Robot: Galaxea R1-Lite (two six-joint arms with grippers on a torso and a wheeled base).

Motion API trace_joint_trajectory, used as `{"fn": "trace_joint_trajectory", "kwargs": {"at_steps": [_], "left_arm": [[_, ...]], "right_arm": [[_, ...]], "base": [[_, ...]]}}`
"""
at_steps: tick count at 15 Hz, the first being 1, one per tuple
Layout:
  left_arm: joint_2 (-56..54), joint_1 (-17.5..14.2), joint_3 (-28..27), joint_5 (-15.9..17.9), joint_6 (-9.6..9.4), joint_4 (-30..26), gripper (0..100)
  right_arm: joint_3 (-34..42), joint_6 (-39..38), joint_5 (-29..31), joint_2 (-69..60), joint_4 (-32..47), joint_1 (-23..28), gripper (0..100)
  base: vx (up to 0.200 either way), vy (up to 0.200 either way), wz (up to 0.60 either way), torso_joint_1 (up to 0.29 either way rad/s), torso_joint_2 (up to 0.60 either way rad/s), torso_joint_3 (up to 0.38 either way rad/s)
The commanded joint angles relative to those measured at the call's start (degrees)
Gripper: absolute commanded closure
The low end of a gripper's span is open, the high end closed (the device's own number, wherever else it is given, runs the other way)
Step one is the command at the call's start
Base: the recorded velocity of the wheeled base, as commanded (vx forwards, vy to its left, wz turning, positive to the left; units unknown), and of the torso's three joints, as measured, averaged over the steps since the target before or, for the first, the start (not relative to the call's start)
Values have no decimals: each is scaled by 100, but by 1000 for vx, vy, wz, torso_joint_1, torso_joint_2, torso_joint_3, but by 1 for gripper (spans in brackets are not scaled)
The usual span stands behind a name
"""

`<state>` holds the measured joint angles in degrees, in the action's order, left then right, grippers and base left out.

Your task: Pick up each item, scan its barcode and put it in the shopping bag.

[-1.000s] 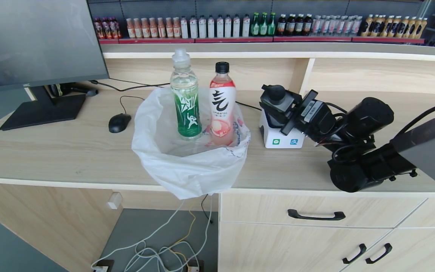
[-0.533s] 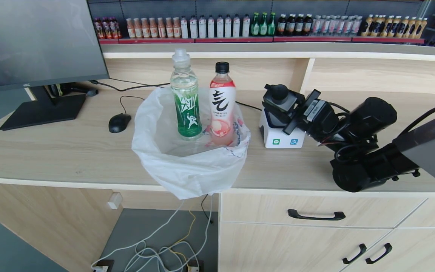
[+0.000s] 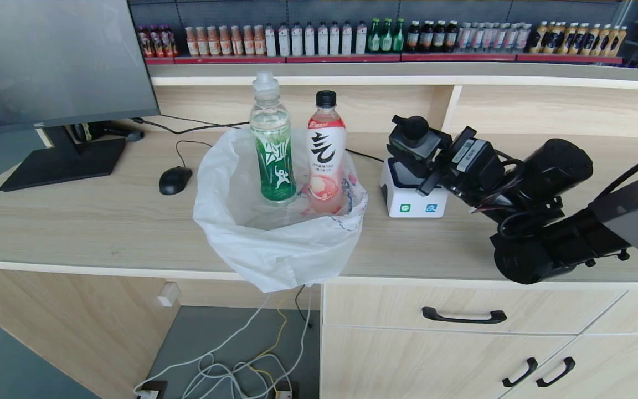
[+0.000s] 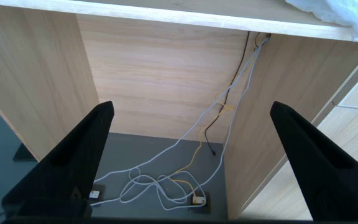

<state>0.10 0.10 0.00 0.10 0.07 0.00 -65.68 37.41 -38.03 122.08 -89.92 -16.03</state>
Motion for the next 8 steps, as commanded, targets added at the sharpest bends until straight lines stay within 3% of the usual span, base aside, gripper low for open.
{"fn": "trace_joint_trajectory", "kwargs": {"at_steps": [1, 6, 8], "left_arm": [[-1, -1, 0, -1, 1, 0, 0], [-1, -1, 0, -1, 1, 0, 0], [-1, -1, 0, -1, 1, 0, 0]], "right_arm": [[530, -111, 156, -553, -8, -76, 100], [1849, -779, 1140, -1573, -8, -454, 100], [2622, -1667, 1984, -2074, -8, -471, 100]], "base": [[0, 0, 0, 0, 0, 0], [0, 0, 0, 0, 0, 0], [0, 0, 0, 0, 0, 0]]}}
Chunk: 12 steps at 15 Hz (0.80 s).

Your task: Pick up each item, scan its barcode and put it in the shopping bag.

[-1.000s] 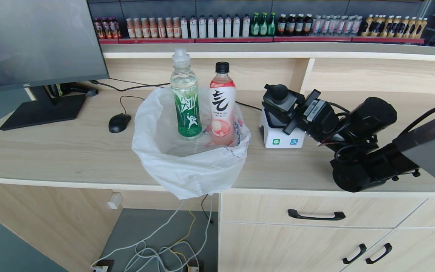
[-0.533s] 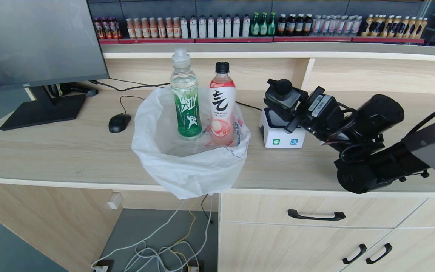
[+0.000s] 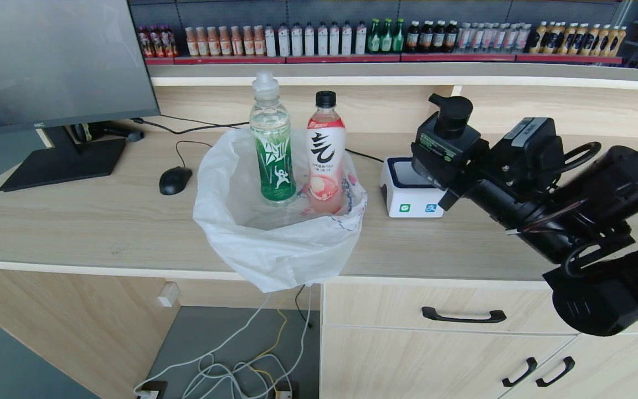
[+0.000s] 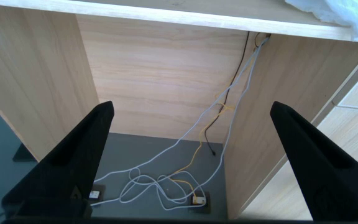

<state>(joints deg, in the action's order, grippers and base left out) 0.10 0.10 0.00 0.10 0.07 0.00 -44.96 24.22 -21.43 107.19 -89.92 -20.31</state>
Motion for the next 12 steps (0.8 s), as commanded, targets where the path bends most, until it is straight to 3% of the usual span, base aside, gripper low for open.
{"fn": "trace_joint_trajectory", "kwargs": {"at_steps": [1, 5, 12], "left_arm": [[-1, -1, 0, -1, 1, 0, 0], [-1, -1, 0, -1, 1, 0, 0], [-1, -1, 0, -1, 1, 0, 0]], "right_arm": [[804, -673, 851, -805, -8, -52, 100], [1332, -1869, 2864, -1183, -8, -738, 100], [1754, -2493, 3075, -1280, -8, -1010, 100]], "base": [[0, 0, 0, 0, 0, 0], [0, 0, 0, 0, 0, 0], [0, 0, 0, 0, 0, 0]]}}
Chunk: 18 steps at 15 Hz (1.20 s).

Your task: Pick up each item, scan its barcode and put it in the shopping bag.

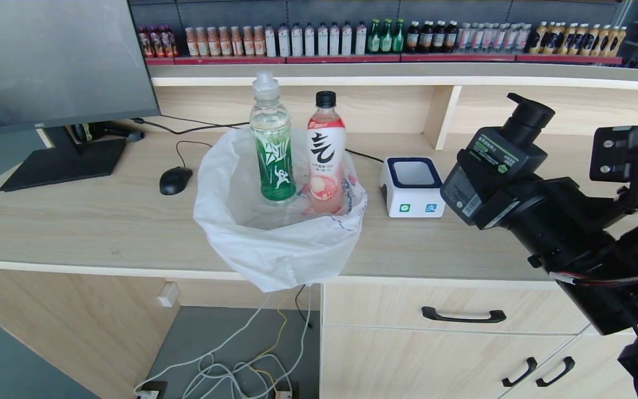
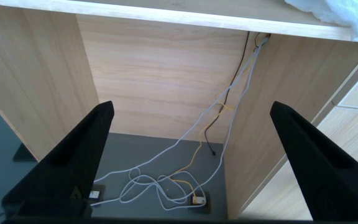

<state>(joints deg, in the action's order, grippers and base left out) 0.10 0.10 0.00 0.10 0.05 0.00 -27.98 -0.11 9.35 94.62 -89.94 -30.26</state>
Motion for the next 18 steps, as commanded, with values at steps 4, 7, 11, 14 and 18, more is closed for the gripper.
{"fn": "trace_joint_trajectory", "kwargs": {"at_steps": [4, 7, 11, 14, 18], "left_arm": [[-1, -1, 0, -1, -5, 0, 0], [-1, -1, 0, -1, -5, 0, 0], [-1, -1, 0, -1, 21, 0, 0], [-1, -1, 0, -1, 30, 0, 0], [-1, -1, 0, -1, 30, 0, 0]], "right_arm": [[-32, -226, 23, -58, -6, -15, 100], [-129, -253, 14, -58, -6, 2, 100], [-366, -297, 14, 162, -6, 55, 100], [-560, -305, 14, 355, -6, 55, 100], [-762, -288, 14, 417, -6, 55, 100]], "base": [[0, 0, 0, 0, 0, 0], [0, 0, 0, 0, 0, 0], [0, 150, 0, 1, 1, 2], [0, 200, 0, 7, 7, -1], [0, 200, 0, 10, 2, 4]]}}
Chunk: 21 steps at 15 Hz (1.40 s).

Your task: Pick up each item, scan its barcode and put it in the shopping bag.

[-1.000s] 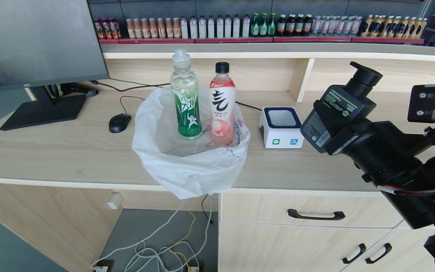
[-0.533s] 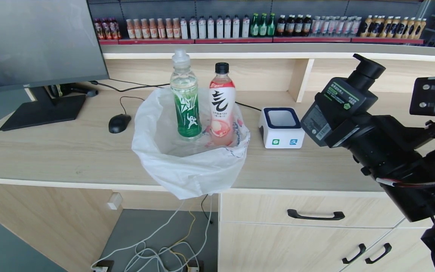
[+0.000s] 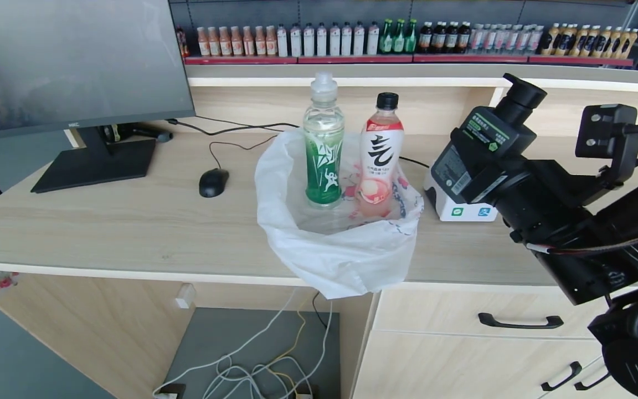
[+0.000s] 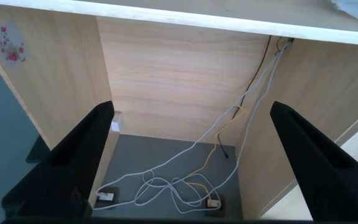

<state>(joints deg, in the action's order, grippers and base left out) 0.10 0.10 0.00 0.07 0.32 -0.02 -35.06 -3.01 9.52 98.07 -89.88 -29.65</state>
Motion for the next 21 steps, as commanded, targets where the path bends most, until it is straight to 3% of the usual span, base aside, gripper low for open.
{"fn": "trace_joint_trajectory", "kwargs": {"at_steps": [1, 5, 21], "left_arm": [[-1, -1, 0, 1, -5, 2, 0], [-1, -1, 0, 1, -5, 2, 0], [-1, -1, 0, 1, -23, 2, 0]], "right_arm": [[-133, 11, -12, 72, -12, 3, 100], [-212, 37, -20, 107, -12, -24, 100], [-651, 117, -390, 1223, -12, 161, 100]], "base": [[0, 200, 0, 2, 7, 7], [0, 200, 0, 1, 5, 5], [0, 0, 0, 0, 0, 0]]}}
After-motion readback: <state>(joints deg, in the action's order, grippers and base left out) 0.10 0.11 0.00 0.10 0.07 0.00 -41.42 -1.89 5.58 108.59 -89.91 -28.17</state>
